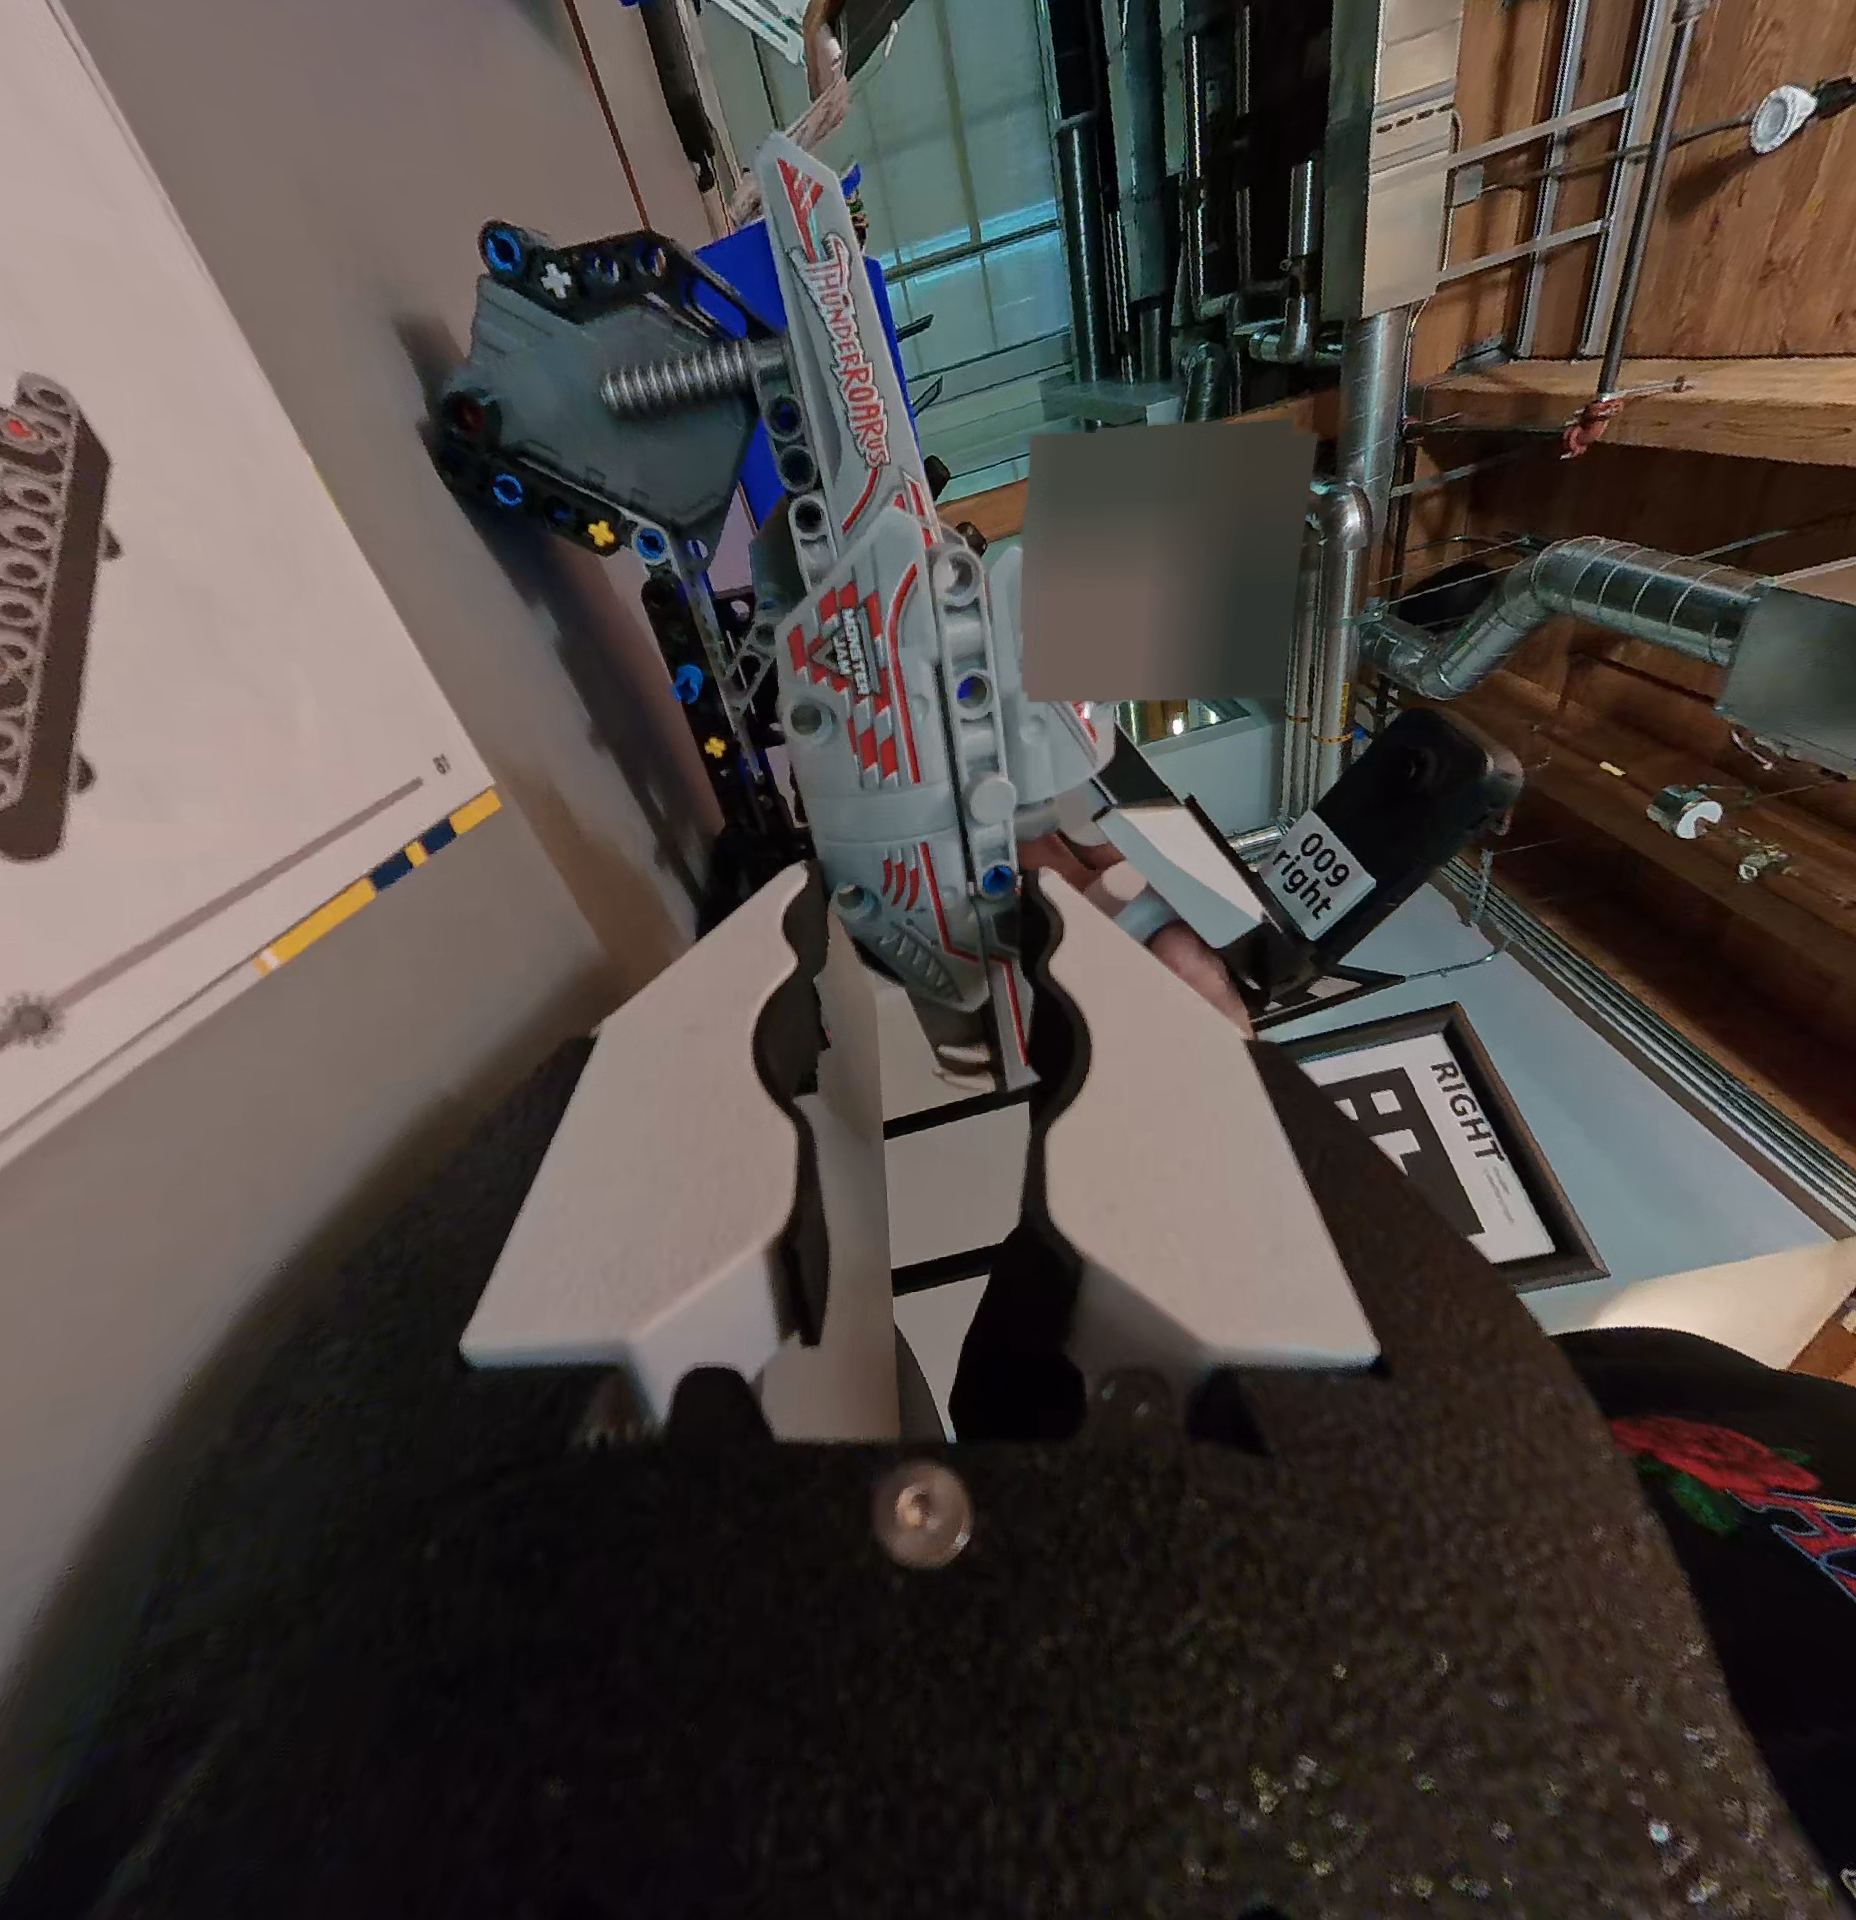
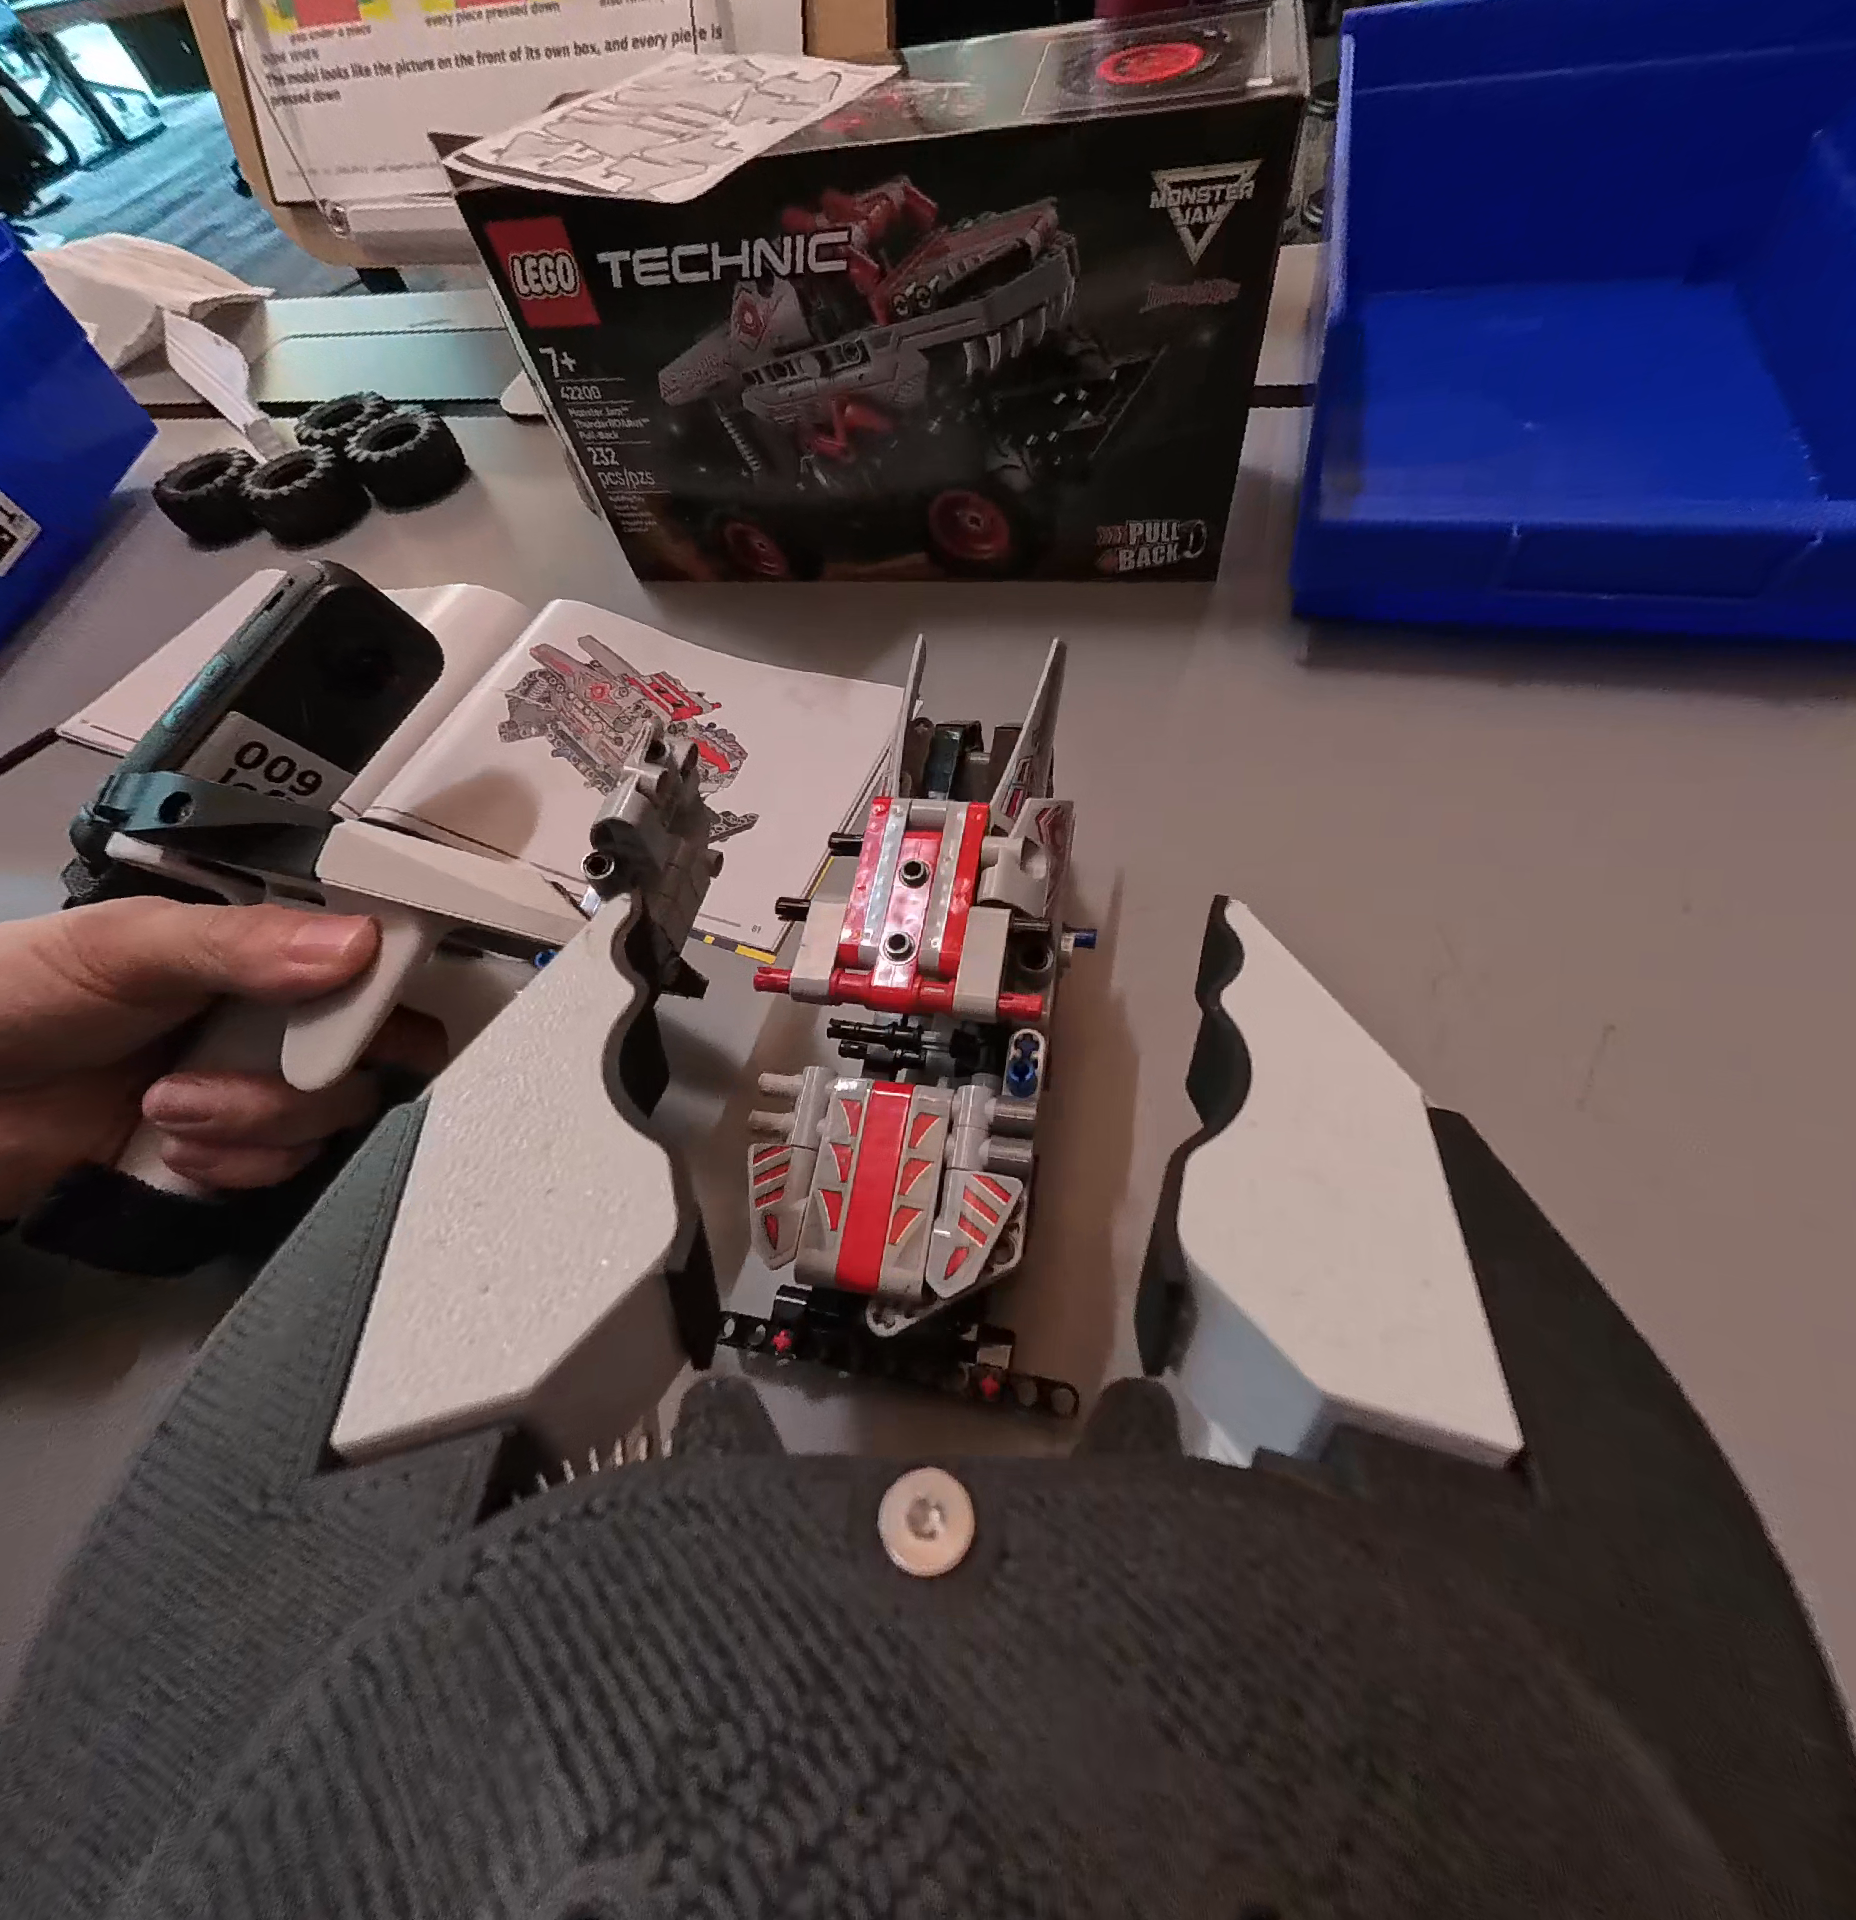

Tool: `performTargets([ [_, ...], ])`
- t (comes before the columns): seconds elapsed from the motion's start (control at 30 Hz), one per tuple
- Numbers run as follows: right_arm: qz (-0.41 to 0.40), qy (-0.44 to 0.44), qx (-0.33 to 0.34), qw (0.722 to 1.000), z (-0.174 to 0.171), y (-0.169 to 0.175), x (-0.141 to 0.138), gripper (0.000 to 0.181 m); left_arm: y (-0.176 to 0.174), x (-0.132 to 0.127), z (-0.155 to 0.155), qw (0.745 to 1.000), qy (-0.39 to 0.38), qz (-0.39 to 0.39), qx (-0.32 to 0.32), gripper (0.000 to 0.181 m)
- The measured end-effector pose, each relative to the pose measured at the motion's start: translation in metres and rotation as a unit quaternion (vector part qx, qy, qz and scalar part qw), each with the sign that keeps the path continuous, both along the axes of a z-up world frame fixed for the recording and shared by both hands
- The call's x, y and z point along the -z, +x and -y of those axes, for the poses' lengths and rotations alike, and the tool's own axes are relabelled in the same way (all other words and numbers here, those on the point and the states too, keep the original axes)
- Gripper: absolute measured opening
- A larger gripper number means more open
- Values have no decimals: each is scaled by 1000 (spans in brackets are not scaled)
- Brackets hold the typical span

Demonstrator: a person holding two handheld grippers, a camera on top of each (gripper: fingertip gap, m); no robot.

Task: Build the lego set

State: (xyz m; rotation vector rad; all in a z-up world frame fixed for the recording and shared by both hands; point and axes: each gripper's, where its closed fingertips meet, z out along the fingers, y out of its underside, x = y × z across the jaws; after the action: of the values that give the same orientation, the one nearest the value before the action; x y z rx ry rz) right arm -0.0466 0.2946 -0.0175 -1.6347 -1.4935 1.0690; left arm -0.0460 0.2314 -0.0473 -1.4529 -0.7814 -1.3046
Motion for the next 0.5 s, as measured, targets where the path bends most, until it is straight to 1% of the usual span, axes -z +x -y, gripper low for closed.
performTargets([
  [0.3,12,-11,-24,1000,8,-4,8,99,-9,-2,0,1000,6,1,-13,34],
  [0.5,35,5,-43,998,11,7,15,104,-11,0,-1,1000,1,18,-16,34],
])
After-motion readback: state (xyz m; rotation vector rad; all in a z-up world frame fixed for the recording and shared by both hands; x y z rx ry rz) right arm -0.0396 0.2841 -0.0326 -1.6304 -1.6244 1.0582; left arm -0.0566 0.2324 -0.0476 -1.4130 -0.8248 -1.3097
